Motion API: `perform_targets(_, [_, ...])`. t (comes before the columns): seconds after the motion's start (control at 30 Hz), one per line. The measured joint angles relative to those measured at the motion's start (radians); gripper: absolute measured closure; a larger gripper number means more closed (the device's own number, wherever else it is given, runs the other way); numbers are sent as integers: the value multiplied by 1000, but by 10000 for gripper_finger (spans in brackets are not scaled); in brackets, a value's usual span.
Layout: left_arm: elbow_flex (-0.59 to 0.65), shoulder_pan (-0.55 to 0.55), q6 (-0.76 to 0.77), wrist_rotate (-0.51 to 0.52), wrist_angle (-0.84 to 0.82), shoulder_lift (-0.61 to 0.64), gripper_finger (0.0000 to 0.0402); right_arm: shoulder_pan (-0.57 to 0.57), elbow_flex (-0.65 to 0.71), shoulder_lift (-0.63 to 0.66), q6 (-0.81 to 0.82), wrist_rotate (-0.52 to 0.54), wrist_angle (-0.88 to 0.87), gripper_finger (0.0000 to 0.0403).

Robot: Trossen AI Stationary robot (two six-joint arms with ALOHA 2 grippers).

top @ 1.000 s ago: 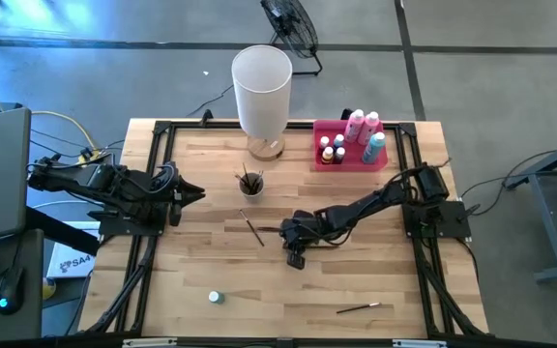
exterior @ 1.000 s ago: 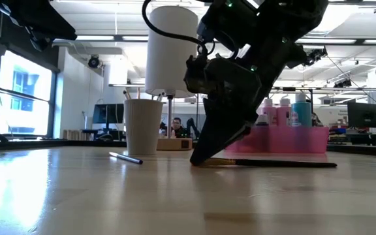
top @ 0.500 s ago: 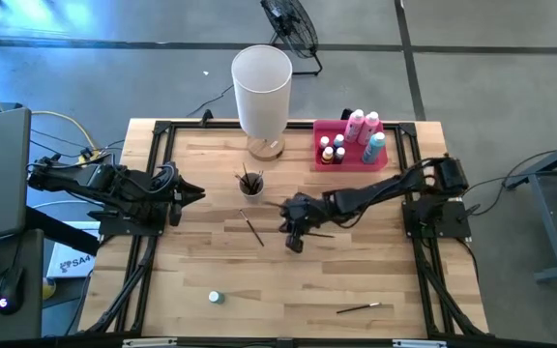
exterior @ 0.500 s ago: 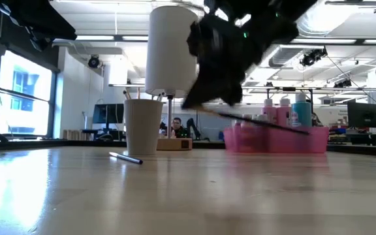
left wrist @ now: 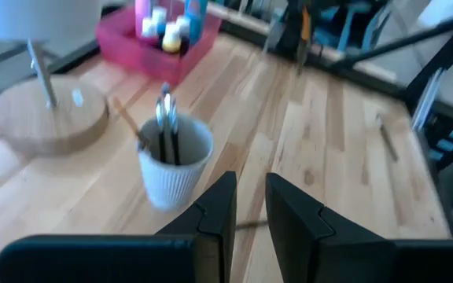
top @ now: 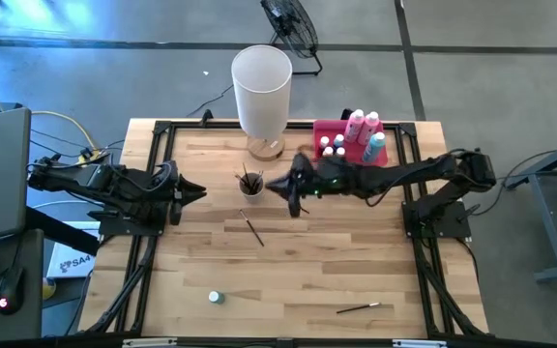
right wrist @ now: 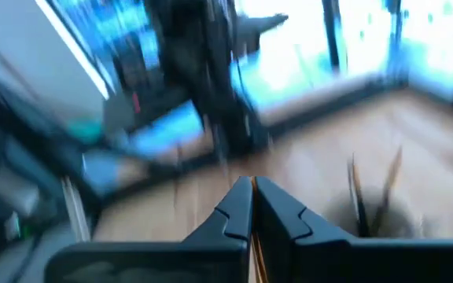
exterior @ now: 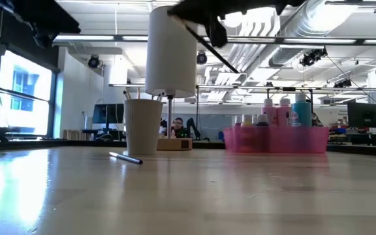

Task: Pick & Place Paint Supplies
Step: Put the golden paint brush into the white cup

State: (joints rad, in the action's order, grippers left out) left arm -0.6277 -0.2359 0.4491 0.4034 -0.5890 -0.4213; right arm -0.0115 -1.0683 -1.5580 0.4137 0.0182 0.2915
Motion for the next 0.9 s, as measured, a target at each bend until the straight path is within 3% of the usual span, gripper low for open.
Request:
perform_targets(0.3, [0,0,-138,21,300,-43,332,-15,0,16,-53,39,416,400])
perform_targets(0.57, [0,0,-284,-7,626,-192,325,-8,0,16,-57,46,444,400])
perform_targets(0.77, [-42,0,-224,25,677,-326,264,8,0,16,-78,33,505,400])
perform_targets(0.9, [-55,1,-305,28,874,-422,240,11,0,16,-79,29,509,400])
